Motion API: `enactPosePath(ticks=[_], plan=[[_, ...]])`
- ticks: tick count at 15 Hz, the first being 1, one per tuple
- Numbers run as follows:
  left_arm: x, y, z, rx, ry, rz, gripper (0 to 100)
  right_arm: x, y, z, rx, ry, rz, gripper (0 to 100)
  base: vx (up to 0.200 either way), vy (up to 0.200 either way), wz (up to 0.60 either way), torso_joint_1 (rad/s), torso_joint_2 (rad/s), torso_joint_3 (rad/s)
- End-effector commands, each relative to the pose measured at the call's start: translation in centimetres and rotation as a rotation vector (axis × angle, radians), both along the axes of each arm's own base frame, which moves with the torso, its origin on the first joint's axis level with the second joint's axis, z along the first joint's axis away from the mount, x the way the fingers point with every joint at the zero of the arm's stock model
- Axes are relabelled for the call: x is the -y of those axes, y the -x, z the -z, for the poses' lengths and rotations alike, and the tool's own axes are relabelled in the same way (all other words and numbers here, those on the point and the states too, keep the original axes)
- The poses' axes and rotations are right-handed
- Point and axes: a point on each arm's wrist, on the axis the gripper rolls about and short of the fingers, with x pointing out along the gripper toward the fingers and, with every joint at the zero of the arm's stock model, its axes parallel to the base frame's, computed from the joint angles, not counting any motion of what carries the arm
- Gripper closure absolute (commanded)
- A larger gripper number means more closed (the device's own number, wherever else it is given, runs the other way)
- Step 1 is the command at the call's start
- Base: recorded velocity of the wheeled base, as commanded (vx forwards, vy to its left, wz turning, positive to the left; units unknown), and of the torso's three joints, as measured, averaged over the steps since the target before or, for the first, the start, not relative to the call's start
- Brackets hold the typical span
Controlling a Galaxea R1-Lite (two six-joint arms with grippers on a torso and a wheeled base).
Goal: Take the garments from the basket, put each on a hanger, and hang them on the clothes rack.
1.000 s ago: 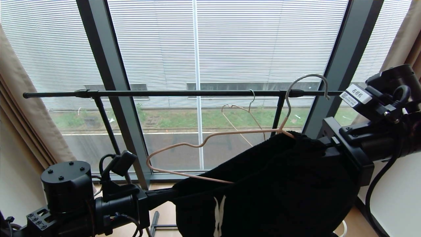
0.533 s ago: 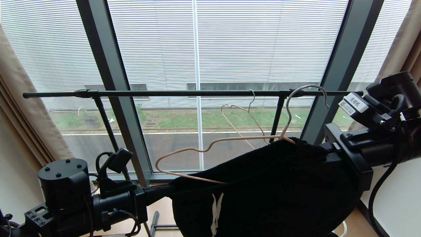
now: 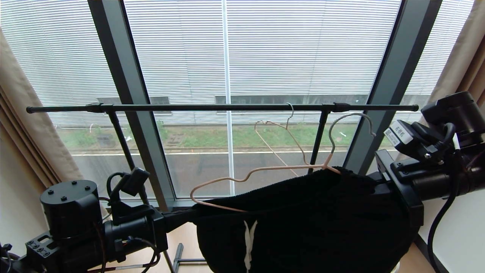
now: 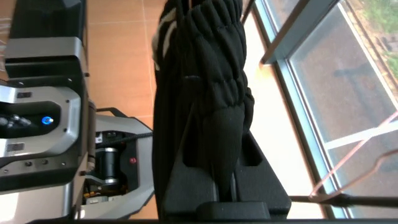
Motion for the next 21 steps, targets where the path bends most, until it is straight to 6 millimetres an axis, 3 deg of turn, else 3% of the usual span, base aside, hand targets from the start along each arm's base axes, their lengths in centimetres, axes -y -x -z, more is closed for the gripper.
enactPosePath(ticks=[1,21], plan=[[-0.1,0.0,-0.2,0.01,0.004,-0.004,100,0.1,0.0,0.2,-0.004,0.008,0.005,100,0.0,0.0,0.0,0.0,0.0,0.0],[-0.5,0.3,-1.4,0.057,0.021,-0.018,100,0.4,0.4,2.7,-0.014,0.166,0.055,100,0.0,0.0,0.0,0.0,0.0,0.0]])
